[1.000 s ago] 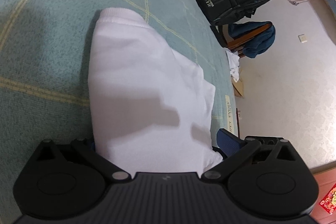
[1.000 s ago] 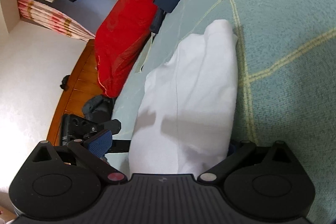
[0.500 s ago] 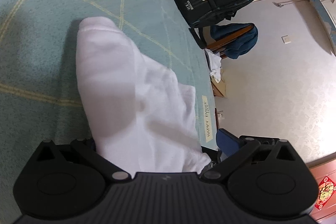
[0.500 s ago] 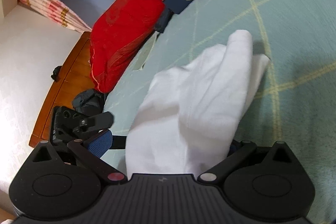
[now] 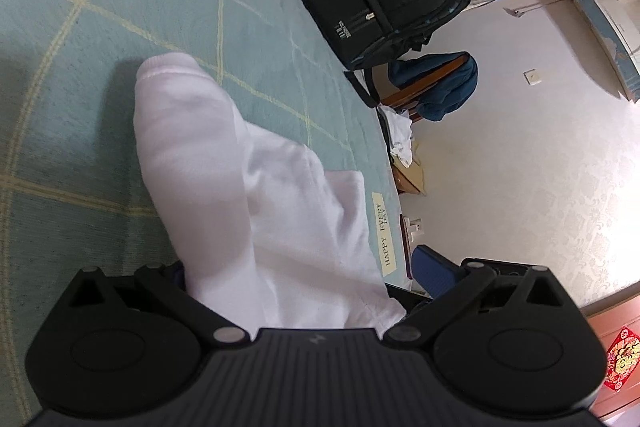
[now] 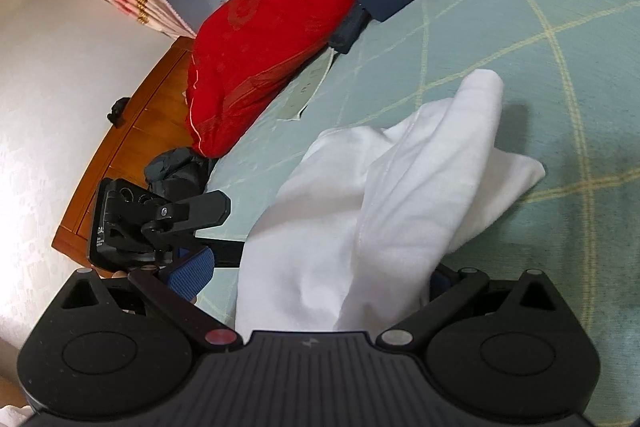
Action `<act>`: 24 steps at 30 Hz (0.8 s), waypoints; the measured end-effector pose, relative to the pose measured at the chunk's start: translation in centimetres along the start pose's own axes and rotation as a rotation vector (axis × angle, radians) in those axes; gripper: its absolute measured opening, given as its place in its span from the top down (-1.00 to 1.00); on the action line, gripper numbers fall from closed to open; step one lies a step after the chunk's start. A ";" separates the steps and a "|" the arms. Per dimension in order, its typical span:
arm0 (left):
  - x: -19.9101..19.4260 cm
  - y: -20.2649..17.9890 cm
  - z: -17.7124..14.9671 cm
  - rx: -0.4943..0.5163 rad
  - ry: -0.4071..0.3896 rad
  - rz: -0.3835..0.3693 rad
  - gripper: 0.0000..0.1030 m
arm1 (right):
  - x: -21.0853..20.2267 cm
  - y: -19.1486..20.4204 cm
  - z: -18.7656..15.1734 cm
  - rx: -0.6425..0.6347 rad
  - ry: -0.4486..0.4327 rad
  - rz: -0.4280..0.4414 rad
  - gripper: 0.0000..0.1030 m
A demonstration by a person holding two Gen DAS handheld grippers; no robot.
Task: Fold clothes
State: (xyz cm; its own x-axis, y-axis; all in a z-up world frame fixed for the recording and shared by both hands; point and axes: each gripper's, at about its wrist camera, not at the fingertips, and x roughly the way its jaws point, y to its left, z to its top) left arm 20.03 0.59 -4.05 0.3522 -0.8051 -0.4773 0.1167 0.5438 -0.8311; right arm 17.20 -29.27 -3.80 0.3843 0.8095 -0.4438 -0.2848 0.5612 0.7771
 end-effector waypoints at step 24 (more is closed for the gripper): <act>-13.1 6.3 2.0 -0.035 -0.185 0.011 -0.96 | 11.4 10.9 0.8 -0.142 0.090 -0.018 -1.00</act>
State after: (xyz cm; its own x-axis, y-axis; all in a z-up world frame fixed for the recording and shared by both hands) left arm 18.02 15.07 -2.42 0.5182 -0.7400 -0.4289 0.0807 0.5415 -0.8368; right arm 19.20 -14.07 -0.02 0.3123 0.8075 -0.5005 -0.4020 0.5897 0.7005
